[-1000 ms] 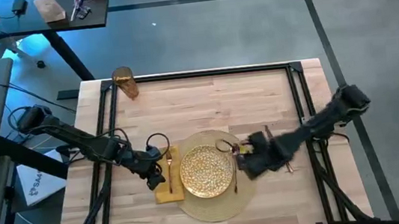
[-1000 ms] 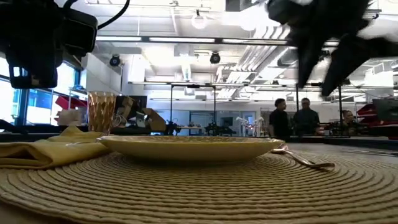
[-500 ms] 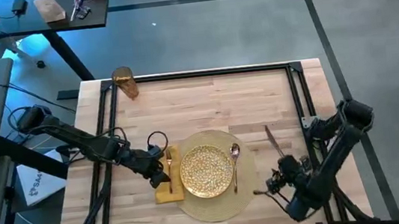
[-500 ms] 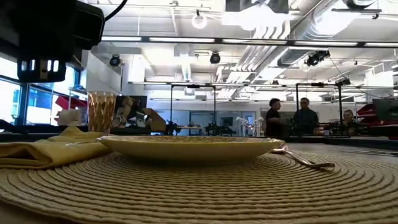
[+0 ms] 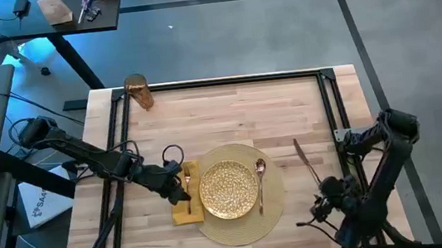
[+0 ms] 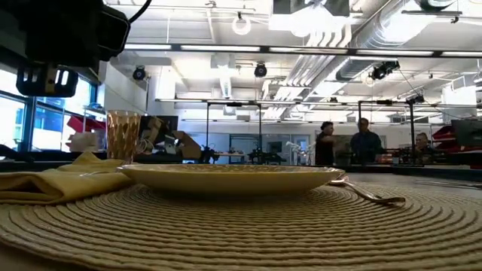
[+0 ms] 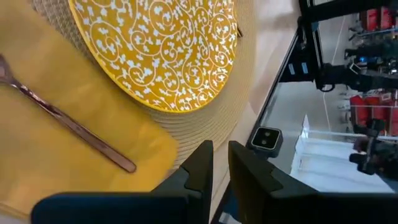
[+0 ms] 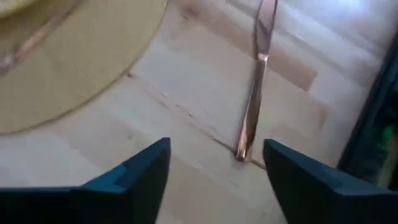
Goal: Set table place
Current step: Put the light brown knife on the tablemat to the right of the light brown spoon
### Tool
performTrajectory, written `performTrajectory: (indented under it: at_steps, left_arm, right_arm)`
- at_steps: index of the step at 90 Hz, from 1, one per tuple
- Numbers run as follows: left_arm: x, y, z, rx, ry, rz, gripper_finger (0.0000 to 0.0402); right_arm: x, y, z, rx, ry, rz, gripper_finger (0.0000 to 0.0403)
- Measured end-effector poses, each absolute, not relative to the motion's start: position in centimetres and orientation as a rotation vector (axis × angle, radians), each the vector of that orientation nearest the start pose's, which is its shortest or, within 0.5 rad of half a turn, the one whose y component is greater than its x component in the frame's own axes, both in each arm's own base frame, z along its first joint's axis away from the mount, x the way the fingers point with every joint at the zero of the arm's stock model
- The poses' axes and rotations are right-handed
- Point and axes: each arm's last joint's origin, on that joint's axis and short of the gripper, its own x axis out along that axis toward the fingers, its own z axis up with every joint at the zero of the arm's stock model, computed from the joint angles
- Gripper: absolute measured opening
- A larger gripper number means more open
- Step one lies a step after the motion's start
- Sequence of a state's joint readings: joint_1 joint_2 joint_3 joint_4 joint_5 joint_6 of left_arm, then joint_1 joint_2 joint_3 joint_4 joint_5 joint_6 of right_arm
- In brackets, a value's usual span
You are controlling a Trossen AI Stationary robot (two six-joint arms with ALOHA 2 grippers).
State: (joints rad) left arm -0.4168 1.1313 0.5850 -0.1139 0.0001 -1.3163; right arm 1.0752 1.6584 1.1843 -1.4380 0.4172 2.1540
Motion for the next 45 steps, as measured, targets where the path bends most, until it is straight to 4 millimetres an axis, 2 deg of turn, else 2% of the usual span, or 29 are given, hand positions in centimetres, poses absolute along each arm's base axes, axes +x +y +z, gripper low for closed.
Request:
performTrajectory:
  at_steps: [9,16,25,45]
  left_arm:
    - [20.6,-9.0,20.8,-1.105,0.77,0.111,0.0035]
    - [20.7,-8.9,20.8,-1.098,0.741,0.136,0.0035]
    - [20.7,-8.8,20.8,-1.103,0.717,0.164,0.0035]
    - [20.8,-8.9,21.0,-1.147,0.713,0.144,0.0035]
  right_arm:
    - [12.8,20.4,23.6,0.528,0.916,-0.984,0.0304]
    - [12.0,19.0,23.3,0.534,0.89,-0.984,0.0308]
    - [11.3,17.6,21.3,0.576,0.872,-0.949,0.0296]
    - [10.1,15.3,14.9,0.677,0.824,-0.878,0.0278]
